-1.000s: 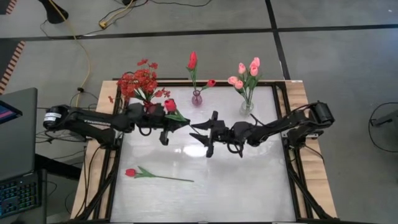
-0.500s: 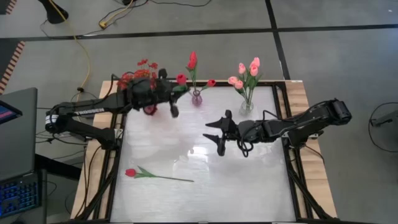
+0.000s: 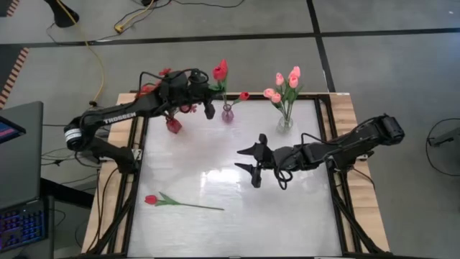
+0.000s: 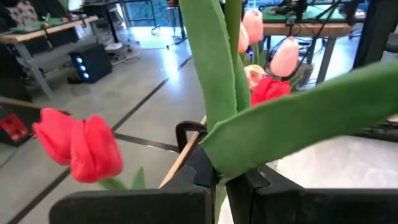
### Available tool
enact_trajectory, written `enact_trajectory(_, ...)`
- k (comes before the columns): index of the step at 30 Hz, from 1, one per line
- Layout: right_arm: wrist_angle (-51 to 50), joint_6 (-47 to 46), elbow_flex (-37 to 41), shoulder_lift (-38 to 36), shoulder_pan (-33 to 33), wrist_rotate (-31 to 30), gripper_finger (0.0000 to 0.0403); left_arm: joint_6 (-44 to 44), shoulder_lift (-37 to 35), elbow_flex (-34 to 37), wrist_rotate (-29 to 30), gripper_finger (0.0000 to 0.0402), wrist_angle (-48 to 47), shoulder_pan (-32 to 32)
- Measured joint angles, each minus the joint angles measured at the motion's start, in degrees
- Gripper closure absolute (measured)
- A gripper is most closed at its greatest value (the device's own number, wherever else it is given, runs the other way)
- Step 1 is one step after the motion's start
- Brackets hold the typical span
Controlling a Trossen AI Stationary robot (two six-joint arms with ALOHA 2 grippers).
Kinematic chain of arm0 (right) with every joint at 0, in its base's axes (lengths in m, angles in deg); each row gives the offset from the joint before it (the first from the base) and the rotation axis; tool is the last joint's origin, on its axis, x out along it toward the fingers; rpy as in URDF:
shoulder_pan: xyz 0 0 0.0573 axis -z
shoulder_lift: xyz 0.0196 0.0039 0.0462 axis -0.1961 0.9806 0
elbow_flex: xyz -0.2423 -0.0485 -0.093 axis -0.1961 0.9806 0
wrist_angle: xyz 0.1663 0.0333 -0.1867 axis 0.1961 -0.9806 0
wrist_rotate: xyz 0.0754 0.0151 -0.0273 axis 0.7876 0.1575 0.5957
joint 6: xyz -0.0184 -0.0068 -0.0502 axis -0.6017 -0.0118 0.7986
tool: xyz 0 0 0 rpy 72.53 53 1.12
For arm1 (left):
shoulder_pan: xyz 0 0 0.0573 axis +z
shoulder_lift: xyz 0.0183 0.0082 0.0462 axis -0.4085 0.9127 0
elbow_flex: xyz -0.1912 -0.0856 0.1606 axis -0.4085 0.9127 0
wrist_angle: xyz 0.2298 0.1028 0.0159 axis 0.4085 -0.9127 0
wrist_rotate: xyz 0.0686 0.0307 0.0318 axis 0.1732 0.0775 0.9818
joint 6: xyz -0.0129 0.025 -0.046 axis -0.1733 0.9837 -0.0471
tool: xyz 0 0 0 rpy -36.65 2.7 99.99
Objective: Sort flowers into vase by color
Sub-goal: Put the top red tulip into the purple vase
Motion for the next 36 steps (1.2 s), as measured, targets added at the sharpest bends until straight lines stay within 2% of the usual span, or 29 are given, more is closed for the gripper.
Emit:
enact_trajectory(26,-1.1,0.3,0.0,0.1,0.8,-1.0,0.0170,1.5,1.1,0.0,-0.3,0.0399,0.6,2.2)
enact_trajectory(36,-1.1,0.2,0.0,0.1,1.3,-1.0,0.0170,1.4,5.0,0.0,-1.7,0.0399,0.3,2.1)
